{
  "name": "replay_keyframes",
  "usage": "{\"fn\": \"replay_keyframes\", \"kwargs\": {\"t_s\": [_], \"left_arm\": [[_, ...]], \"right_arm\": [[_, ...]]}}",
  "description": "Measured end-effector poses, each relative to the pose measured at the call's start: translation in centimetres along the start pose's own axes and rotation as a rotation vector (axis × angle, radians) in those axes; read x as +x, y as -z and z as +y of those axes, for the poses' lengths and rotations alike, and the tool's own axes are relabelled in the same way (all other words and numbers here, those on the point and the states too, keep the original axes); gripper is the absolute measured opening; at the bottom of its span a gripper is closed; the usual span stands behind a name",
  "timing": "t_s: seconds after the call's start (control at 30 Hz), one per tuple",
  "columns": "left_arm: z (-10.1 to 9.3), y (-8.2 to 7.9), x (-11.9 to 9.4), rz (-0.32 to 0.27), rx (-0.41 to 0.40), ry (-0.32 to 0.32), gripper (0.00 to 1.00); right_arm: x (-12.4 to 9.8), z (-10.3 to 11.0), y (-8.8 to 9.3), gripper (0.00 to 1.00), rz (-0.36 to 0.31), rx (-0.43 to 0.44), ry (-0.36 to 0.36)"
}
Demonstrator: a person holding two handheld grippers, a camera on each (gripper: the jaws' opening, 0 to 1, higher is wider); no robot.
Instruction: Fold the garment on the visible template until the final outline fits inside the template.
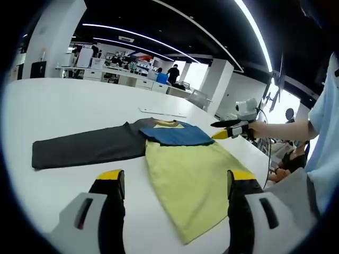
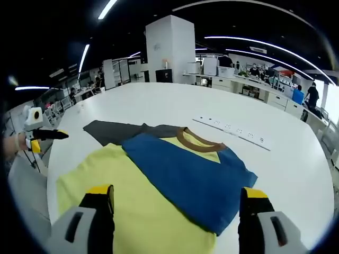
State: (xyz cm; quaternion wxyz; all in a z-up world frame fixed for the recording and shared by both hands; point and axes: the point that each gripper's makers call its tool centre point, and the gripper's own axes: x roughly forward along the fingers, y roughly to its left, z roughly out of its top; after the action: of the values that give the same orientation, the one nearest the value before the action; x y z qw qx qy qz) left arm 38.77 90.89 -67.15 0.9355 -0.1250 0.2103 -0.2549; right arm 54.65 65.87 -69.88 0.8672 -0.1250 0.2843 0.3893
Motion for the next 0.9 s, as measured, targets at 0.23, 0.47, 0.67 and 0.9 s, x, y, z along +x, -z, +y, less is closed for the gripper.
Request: {"fn": "replay_keyframes", "kwargs": {"t_s": [0.23,0.47,0.67,0.9], "left_arm": [[0.9,-0.2,-0.3,0.013,0.036,0.010,0.75],[2.7,-1.3,-0.6,-0.015,0.022,-0.004,0.70],[5.9,-2.1,-0.7,-0.038,0.060,-0.086,0.66],[10.5,-3.2,-1.7,-0.094,0.019,-0.193,0.68]], "right_arm": [[-2.5,-0.2,1.8,0.99,-0.011,0.030,0.023],[-4.3,-1.0,2.9,0.99,-0.017,0.075,0.040],[-5.1,-0.7,3.4,0.99,-0.030,0.129,0.039],[-6.2,-0.8,3.7,0.99,-0.029,0.119,0.046]]}}
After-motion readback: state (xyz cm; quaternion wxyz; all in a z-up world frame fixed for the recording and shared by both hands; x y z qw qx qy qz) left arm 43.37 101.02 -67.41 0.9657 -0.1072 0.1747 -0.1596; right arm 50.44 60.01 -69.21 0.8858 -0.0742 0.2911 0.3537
